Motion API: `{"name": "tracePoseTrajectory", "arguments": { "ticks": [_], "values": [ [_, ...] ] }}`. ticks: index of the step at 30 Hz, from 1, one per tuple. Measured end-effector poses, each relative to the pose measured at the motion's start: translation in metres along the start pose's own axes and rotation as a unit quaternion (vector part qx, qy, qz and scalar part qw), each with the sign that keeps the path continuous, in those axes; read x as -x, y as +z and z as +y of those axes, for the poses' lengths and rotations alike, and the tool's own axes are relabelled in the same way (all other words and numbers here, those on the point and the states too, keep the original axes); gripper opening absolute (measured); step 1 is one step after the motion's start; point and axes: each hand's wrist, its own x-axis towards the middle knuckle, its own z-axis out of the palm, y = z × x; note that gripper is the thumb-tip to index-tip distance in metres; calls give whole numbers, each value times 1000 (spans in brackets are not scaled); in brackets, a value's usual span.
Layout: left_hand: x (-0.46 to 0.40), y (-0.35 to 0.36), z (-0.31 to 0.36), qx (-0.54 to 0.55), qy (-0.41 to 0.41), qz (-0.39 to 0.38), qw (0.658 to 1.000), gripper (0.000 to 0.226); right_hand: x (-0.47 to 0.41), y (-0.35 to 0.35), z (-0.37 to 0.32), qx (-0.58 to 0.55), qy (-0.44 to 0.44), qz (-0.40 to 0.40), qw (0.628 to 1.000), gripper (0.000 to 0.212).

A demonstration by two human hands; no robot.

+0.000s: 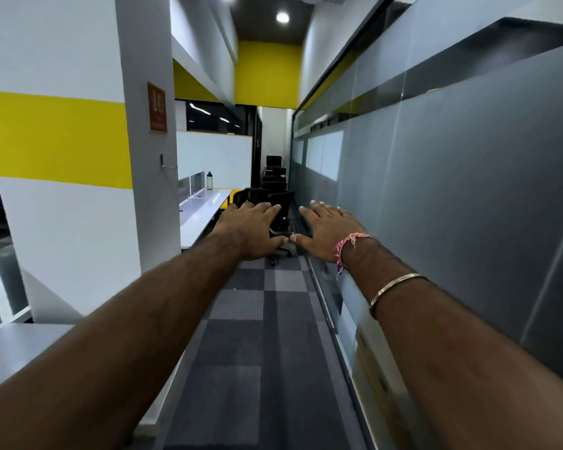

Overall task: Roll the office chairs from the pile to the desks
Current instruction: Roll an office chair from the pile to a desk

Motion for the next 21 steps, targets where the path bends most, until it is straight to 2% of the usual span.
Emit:
{"name": "tracePoseTrajectory", "arguments": {
  "ticks": [7,13,21],
  "values": [
    [-141,58,-22,27,-26,0,999,84,-136,58,66,4,-16,-7,1000,82],
    [-259,148,-63,60,-33,-20,997,82,-254,142,88,-6,-22,-16,1000,78],
    [-425,251,-148,63,-8,-42,997,83,-430,243,104,-35,15,-31,999,78]
  ]
}}
